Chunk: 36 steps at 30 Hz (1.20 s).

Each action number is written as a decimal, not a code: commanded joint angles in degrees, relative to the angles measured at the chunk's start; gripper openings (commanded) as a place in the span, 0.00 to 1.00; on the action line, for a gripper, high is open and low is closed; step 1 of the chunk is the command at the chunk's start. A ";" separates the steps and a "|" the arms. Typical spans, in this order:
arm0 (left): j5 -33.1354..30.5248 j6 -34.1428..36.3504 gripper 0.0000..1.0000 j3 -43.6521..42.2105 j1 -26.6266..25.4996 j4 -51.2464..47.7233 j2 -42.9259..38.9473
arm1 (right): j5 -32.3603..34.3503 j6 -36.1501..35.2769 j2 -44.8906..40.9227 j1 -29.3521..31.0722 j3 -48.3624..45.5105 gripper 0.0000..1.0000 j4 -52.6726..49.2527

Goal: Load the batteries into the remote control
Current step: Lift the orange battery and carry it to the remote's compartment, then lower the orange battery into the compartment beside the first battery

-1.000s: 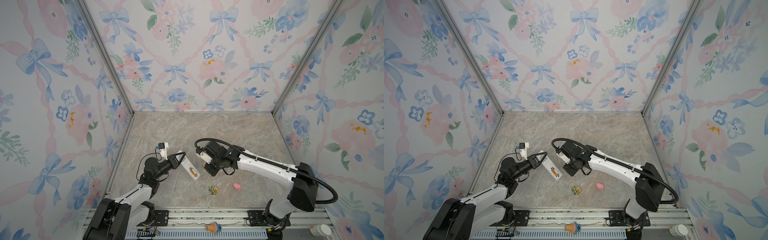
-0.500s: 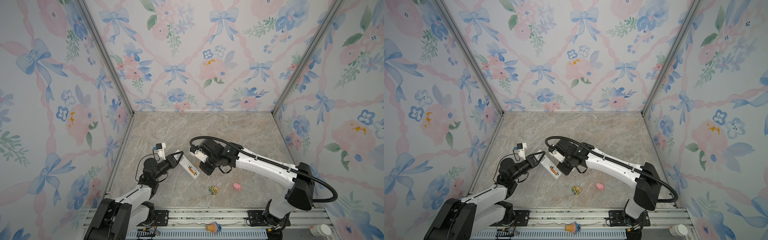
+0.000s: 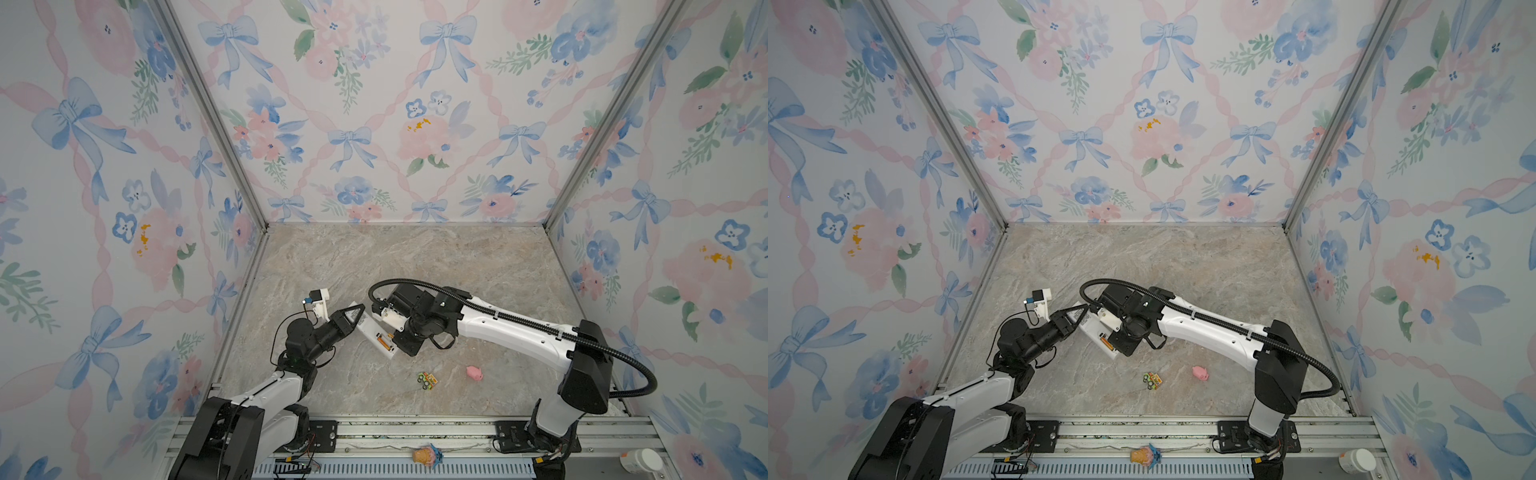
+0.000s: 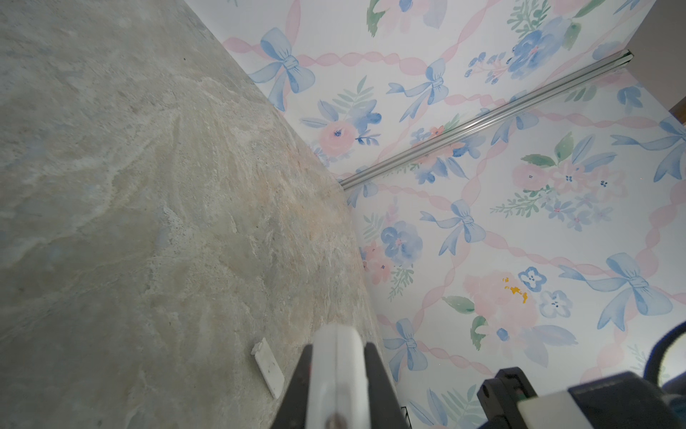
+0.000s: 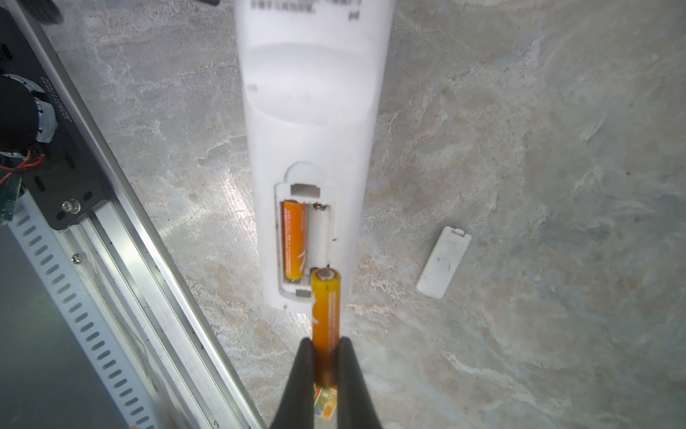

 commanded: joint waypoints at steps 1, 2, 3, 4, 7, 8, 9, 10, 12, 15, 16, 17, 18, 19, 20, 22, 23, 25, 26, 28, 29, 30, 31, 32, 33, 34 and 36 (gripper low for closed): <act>-0.27 -1.41 0.00 -0.52 0.44 2.87 -0.01 | -0.68 -0.95 1.36 0.56 2.60 0.01 -2.66; -0.27 -1.62 0.00 -0.65 0.48 2.92 -0.01 | -0.73 -1.10 1.59 0.63 2.80 0.01 -2.85; -0.27 -1.75 0.00 -0.78 0.50 3.08 -0.01 | -0.60 -1.13 1.75 0.70 2.96 0.01 -2.94; -0.27 -1.97 0.00 -0.79 0.49 3.22 -0.01 | -0.56 -1.24 1.97 0.79 3.19 0.01 -3.09; -0.36 -2.57 0.00 -0.97 0.55 3.38 -0.05 | -0.73 -1.40 2.59 1.02 3.95 0.01 -3.39; -0.35 -2.69 0.00 -1.01 0.56 3.52 -0.01 | -0.72 -1.41 2.81 1.09 4.19 0.01 -3.52; -0.36 -2.78 0.00 -1.09 0.61 3.53 -0.01 | -0.73 -1.48 3.05 1.14 4.31 0.01 -3.71; -0.36 -2.78 0.00 -1.05 0.64 3.53 -0.01 | -0.57 -1.49 3.23 1.22 4.42 0.01 -3.88; -0.36 -2.88 0.00 -1.03 0.72 3.52 0.08 | -0.63 -1.70 3.52 1.40 4.69 0.01 -4.07; -0.30 -3.12 0.00 -1.04 0.72 3.87 0.25 | -0.73 -1.80 3.82 1.49 4.87 0.01 -4.21; -0.28 -3.17 0.00 -1.06 0.78 3.96 0.25 | -0.63 -1.77 3.95 1.49 4.94 0.01 -4.27; -0.27 -3.31 0.00 -1.13 0.85 4.20 0.32 | -0.51 -1.81 4.04 1.49 4.99 0.01 -4.36; -0.31 -3.40 0.00 -1.22 0.83 4.29 0.24 | -0.47 -1.78 4.18 1.45 5.01 0.01 -4.40; -0.27 -3.47 0.00 -1.27 0.87 4.41 0.25 | -0.51 -1.83 4.29 1.49 4.93 0.01 -4.31; -0.19 -3.52 0.00 -1.38 0.91 4.59 0.34 | -0.45 -1.83 4.39 1.43 4.98 0.01 -4.33; -0.09 -3.65 0.00 -1.41 0.91 4.75 0.34 | -0.41 -1.87 4.70 1.49 5.03 0.01 -4.36; -0.01 -3.73 0.00 -1.48 0.93 4.90 0.34 | -0.38 -1.92 4.91 1.49 5.12 0.01 -4.42; 0.06 -3.75 0.00 -1.57 0.94 5.01 0.40 | -0.35 -2.07 5.26 1.47 5.50 0.01 -4.53; 0.07 -3.82 0.00 -1.53 0.96 5.04 0.36 | -0.34 -2.14 5.43 1.45 5.61 0.01 -4.47; 0.09 -3.88 0.00 -1.57 0.97 5.23 0.40 | -0.34 -2.18 5.63 1.44 5.73 0.01 -4.34; 0.09 -3.95 0.00 -1.58 1.03 5.22 0.40 | -0.32 -2.29 5.82 1.48 5.78 0.01 -4.36; 0.09 -4.02 0.00 -1.59 1.02 5.31 0.38 | -0.32 -2.35 5.97 1.48 5.82 0.01 -4.28; 0.08 -3.99 0.00 -1.66 1.00 5.39 0.42 | -0.36 -2.37 6.19 1.41 6.02 0.01 -4.41; 0.08 -4.00 0.00 -1.74 1.03 5.44 0.43 | -0.37 -2.44 6.41 1.41 6.11 0.01 -4.52; 0.13 -4.02 0.00 -1.79 1.01 5.46 0.40 | -0.28 -2.45 6.64 1.41 6.27 0.01 -4.62; 0.17 -4.02 0.00 -1.75 1.04 5.54 0.37 | -0.21 -2.45 6.76 1.40 6.43 0.01 -4.63; 0.17 -3.97 0.00 -1.83 0.98 5.53 0.43 | -0.28 -2.37 6.95 1.41 6.74 0.02 -4.62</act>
